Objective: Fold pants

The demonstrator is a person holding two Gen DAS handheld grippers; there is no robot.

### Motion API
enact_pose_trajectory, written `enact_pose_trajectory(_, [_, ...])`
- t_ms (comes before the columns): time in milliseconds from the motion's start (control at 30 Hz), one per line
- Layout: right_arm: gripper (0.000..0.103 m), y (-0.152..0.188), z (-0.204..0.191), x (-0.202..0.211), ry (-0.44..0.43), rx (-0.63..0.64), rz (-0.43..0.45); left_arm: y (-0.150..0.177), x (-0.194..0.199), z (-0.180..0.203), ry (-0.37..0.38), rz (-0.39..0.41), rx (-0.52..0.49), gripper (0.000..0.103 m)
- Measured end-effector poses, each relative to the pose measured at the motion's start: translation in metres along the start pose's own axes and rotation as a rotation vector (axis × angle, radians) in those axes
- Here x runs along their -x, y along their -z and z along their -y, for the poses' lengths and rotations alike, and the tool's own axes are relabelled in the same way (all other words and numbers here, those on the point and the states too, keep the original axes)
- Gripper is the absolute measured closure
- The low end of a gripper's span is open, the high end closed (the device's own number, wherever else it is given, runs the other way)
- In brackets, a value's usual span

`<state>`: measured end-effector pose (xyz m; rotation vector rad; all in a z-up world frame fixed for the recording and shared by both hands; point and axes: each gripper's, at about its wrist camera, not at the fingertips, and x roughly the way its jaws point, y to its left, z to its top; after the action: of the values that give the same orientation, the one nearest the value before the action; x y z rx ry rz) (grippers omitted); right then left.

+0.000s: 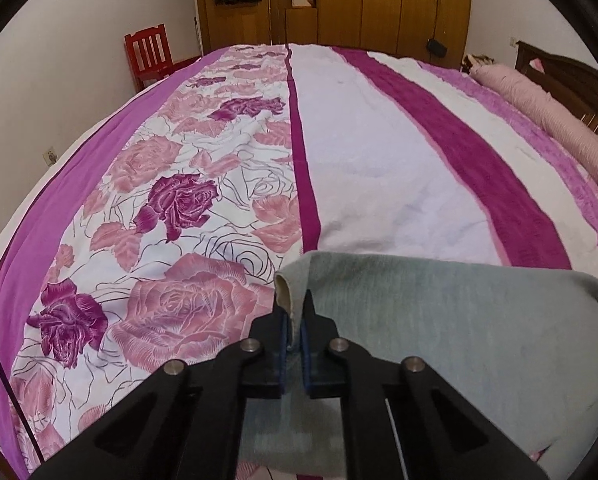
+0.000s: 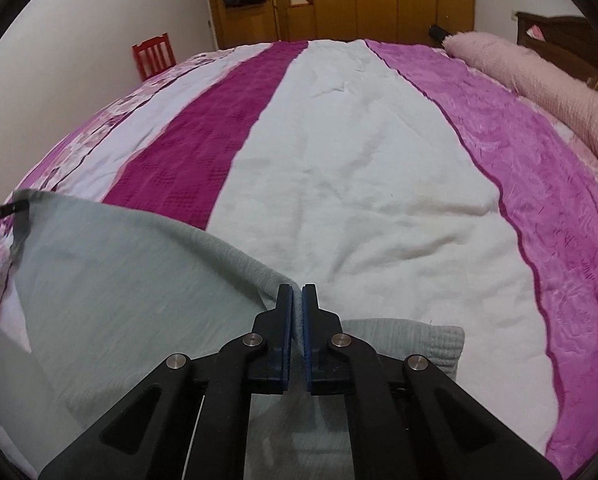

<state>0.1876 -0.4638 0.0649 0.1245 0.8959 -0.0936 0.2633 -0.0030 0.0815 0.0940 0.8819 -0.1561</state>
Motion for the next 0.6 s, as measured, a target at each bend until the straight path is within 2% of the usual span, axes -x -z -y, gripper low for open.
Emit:
enact_pose_trajectory(200, [0.098, 0.005, -0.009, 0.022, -0.016, -0.006, 0.014, 0.007, 0.027, 0.006, 0.016, 0.035, -0.013, 0.098])
enact_pose_trajectory(600, [0.098, 0.031, -0.023, 0.055, -0.043, -0.02, -0.005, 0.041, 0.071, 0.004, 0.064, 0.081, 0.045, 0.098])
